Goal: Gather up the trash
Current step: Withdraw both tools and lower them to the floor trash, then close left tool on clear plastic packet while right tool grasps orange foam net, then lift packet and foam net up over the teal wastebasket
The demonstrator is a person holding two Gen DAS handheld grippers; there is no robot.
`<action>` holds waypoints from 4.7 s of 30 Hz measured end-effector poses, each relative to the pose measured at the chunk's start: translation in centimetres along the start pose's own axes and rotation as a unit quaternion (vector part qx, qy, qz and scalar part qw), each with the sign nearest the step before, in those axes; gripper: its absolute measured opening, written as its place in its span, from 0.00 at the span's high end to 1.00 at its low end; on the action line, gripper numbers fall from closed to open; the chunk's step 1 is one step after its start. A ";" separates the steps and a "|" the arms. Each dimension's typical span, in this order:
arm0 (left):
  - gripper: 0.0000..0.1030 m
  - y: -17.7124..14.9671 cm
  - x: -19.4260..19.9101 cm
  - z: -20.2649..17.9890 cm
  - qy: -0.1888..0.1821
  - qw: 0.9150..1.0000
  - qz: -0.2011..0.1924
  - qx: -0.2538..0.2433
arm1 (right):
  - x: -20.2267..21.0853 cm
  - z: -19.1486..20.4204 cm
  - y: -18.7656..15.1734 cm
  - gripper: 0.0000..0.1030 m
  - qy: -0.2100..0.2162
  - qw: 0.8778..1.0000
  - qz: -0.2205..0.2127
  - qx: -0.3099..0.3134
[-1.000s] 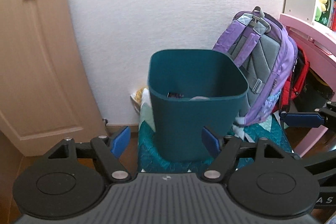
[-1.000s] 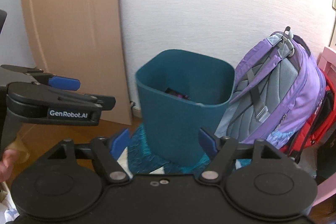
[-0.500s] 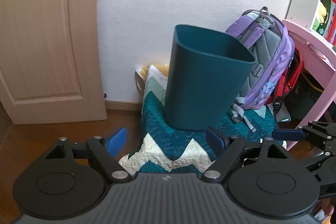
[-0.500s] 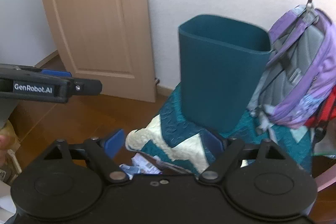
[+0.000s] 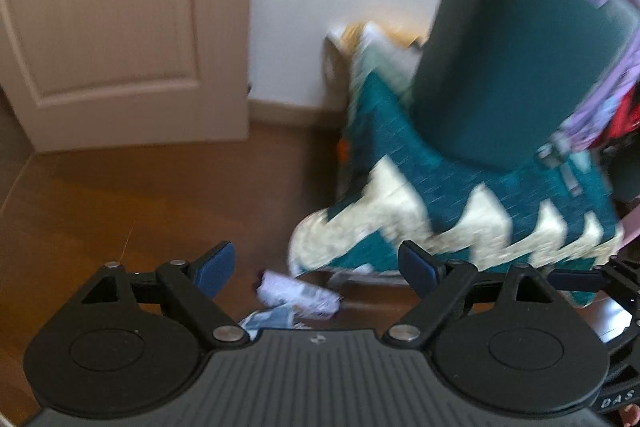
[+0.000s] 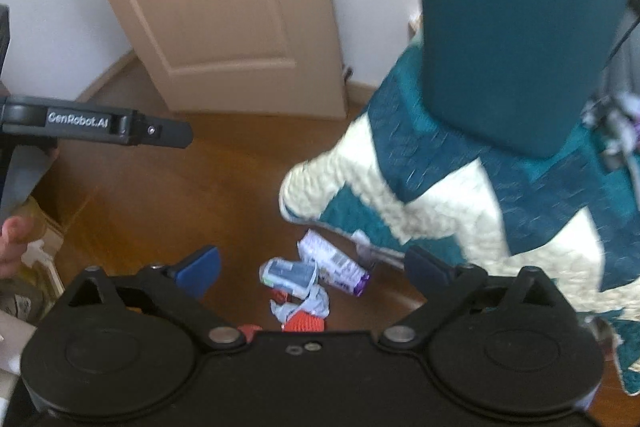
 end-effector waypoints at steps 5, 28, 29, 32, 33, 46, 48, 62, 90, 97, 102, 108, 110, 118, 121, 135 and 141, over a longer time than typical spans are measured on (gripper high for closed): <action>0.13 -2.0 -6.6 2.8 0.023 0.999 0.040 -0.003 | -6.5 -0.3 -2.4 0.03 0.017 0.999 0.043 -0.007; 0.13 -13.7 -33.7 11.8 0.031 0.964 0.256 0.059 | -31.9 1.4 -14.4 0.03 0.081 0.961 0.265 -0.008; 0.13 -14.1 -34.5 12.1 0.029 0.963 0.262 0.060 | -32.6 1.4 -14.7 0.03 0.083 0.959 0.272 -0.015; 0.13 -15.5 -36.7 12.6 0.031 0.958 0.278 0.056 | -34.7 1.4 -15.5 0.05 0.085 0.952 0.292 -0.039; 0.13 -15.9 -37.3 12.7 0.029 0.958 0.280 0.057 | -35.3 1.3 -15.6 0.06 0.084 0.950 0.297 -0.044; 0.47 -17.2 -40.0 13.3 0.017 0.955 0.288 0.074 | -39.9 0.1 -17.0 0.40 0.062 0.929 0.346 -0.113; 0.54 -17.3 -39.9 13.4 0.022 0.955 0.285 0.079 | -39.8 0.3 -17.3 0.52 0.060 0.929 0.348 -0.109; 0.82 -17.3 -35.5 13.9 0.042 0.956 0.266 0.121 | -33.8 -0.6 -16.4 0.92 0.055 0.947 0.301 -0.095; 0.84 -7.3 -5.9 8.6 0.003 0.992 0.077 0.100 | 3.1 0.4 -4.6 0.92 -0.002 0.997 0.028 -0.075; 0.84 -3.4 2.0 4.5 -0.016 0.998 0.004 0.065 | 11.3 0.5 -1.6 0.92 -0.022 0.997 -0.046 -0.051; 0.84 -1.1 6.2 0.3 -0.024 0.998 -0.037 0.042 | 15.5 0.0 0.0 0.92 -0.039 0.994 -0.097 -0.037; 0.84 2.1 10.9 -4.4 -0.041 0.995 -0.093 0.015 | 19.8 -1.2 2.7 0.92 -0.073 0.985 -0.154 -0.007; 0.84 3.5 11.9 -5.7 -0.046 0.993 -0.108 0.008 | 20.8 -1.9 4.0 0.92 -0.094 0.980 -0.173 0.004; 0.84 9.2 15.1 -12.0 -0.054 0.984 -0.166 -0.028 | 23.8 -5.3 9.4 0.92 -0.144 0.964 -0.221 0.017; 0.84 11.7 15.2 -14.6 -0.053 0.982 -0.177 -0.039 | 23.7 -6.6 11.6 0.92 -0.169 0.959 -0.223 0.036; 0.84 20.2 8.1 -24.4 -0.020 0.982 -0.159 -0.105 | 19.1 -12.1 17.3 0.92 -0.179 0.966 -0.188 0.011; 0.84 21.4 2.6 -26.7 0.020 0.986 -0.108 -0.128 | 16.4 -13.7 18.8 0.92 -0.170 0.972 -0.161 0.012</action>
Point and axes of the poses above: each gripper's, at about its wrist camera, not at the fingertips, and x roughly against the way its jaws point, z to its left, y to its top, the point moved 1 cm from there along -x, roughly the way its jaws point, and after that the axes turned 4 degrees about x, right-handed, at the moved point
